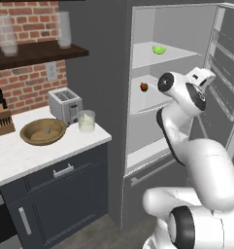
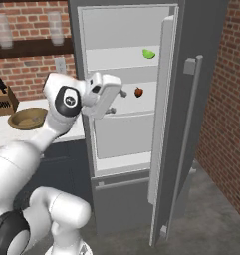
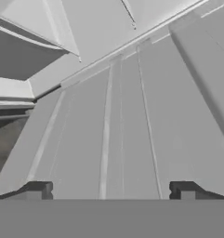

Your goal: Grab a lemon wedge from the fridge and one ice cube from the ice bowl, and put them in the glass of lemonade.

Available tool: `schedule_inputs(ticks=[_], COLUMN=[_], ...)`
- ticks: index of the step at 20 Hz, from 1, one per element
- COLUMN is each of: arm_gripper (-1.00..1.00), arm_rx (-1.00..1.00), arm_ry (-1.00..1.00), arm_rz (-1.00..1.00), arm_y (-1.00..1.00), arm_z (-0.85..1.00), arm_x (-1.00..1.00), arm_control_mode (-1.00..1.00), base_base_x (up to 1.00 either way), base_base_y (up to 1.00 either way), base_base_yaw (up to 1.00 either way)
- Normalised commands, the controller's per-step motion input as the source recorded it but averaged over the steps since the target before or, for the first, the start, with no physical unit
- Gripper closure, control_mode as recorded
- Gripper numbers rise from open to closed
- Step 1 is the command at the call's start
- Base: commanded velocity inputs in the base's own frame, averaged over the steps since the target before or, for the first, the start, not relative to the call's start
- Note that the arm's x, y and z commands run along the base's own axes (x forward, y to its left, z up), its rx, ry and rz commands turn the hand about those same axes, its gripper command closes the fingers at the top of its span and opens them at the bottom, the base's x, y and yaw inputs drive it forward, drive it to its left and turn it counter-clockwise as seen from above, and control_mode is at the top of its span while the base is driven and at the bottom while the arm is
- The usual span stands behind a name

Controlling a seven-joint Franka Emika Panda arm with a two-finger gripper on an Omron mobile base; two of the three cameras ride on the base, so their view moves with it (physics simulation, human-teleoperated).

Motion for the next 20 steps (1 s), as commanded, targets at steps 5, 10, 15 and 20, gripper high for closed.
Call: schedule_inputs(ticks=[5, 10, 15, 20], arm_gripper=[-1.00, -1.00, -1.00, -1.00], arm_rx=[0.00, 0.01, 0.00, -0.02], arm_ry=[0.02, 0.00, 0.03, 0.09], arm_rz=[-0.20, -0.07, -0.01, 0.00], arm_y=[-0.80, -0.75, -0.40, -0.33], arm_z=[0.00, 0.00, -0.05, -0.10], arm_x=[0.31, 0.00, 0.00, 0.04], arm_control_mode=[-1.00, -1.00, -1.00, -1.00], base_base_x=[0.00, 0.00, 0.00, 0.00], base_base_y=[0.00, 0.00, 0.00, 0.00], base_base_yaw=[0.00, 0.00, 0.00, 0.00])
